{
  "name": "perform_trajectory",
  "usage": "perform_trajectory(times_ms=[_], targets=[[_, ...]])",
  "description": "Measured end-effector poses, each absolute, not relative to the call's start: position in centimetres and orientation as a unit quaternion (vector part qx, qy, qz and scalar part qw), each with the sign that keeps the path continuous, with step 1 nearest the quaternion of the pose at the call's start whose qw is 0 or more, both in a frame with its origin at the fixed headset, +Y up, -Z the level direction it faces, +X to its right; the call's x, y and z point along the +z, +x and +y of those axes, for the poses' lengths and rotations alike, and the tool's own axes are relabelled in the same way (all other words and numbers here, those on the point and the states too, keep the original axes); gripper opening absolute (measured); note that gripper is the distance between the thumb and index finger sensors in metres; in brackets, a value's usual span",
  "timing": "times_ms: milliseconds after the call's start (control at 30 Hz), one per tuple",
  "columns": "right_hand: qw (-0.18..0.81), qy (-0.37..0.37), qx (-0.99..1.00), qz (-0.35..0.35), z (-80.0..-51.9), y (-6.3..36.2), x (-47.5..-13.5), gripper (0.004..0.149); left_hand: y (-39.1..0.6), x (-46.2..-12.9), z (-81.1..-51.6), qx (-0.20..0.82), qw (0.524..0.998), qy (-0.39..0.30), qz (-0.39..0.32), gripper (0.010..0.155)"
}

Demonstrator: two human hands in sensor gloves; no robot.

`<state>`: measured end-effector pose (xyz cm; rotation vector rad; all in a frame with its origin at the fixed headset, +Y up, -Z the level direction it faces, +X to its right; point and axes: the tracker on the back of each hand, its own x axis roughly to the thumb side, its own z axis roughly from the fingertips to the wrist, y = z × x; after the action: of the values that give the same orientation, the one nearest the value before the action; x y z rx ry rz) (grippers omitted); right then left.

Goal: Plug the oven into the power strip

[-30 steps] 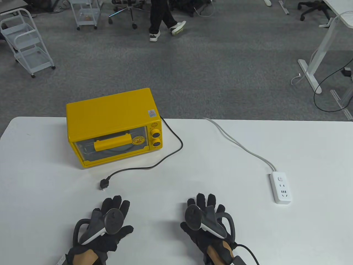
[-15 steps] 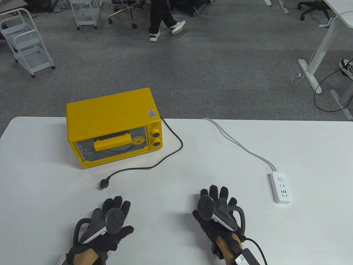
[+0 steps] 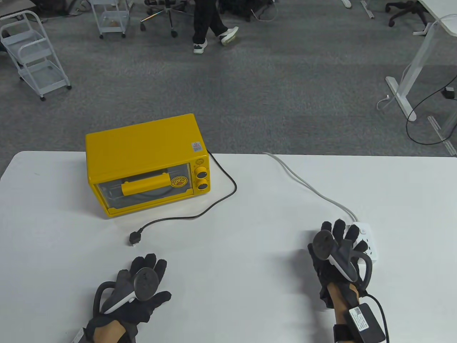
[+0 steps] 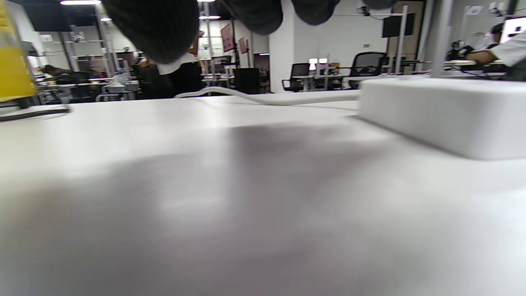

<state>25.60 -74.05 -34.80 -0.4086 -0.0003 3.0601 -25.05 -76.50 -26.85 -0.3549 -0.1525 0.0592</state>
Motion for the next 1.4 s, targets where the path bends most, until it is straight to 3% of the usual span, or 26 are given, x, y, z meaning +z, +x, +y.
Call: perform_trajectory(times_ms=[267, 400, 433, 700, 833, 1100, 1400], targets=[[0.044, -0.178, 0.983, -0.007, -74.7, 30.7, -36.8, 0.08, -25.3, -27.1, -76.4, 0.034, 0.981, -0.177, -0.067, 0.088], [0.024, -0.185, 0.982, 0.003, -76.8, 31.0, -37.3, 0.077, -25.3, -27.2, -76.4, 0.029, 0.982, -0.173, -0.066, 0.087], [0.002, -0.188, 0.982, 0.032, -76.6, 30.7, -37.4, 0.074, -25.3, -27.1, -76.2, 0.031, 0.983, -0.17, -0.065, 0.087], [-0.04, -0.197, 0.98, 0.007, -76.7, 29.6, -37.6, 0.064, -25.9, -26.9, -75.9, 0.032, 0.985, -0.16, -0.059, 0.086], [-0.024, -0.185, 0.982, 0.018, -76.7, 28.4, -37.4, 0.065, -25.9, -26.9, -75.8, 0.032, 0.985, -0.159, -0.061, 0.085], [-0.015, -0.067, 0.993, 0.099, -76.1, 23.0, -36.6, 0.063, -25.7, -26.8, -75.5, 0.028, 0.985, -0.153, -0.069, 0.084], [0.051, 0.022, 0.994, 0.096, -75.4, 16.5, -35.1, 0.051, -25.9, -26.8, -75.5, 0.027, 0.984, -0.16, -0.07, 0.082]])
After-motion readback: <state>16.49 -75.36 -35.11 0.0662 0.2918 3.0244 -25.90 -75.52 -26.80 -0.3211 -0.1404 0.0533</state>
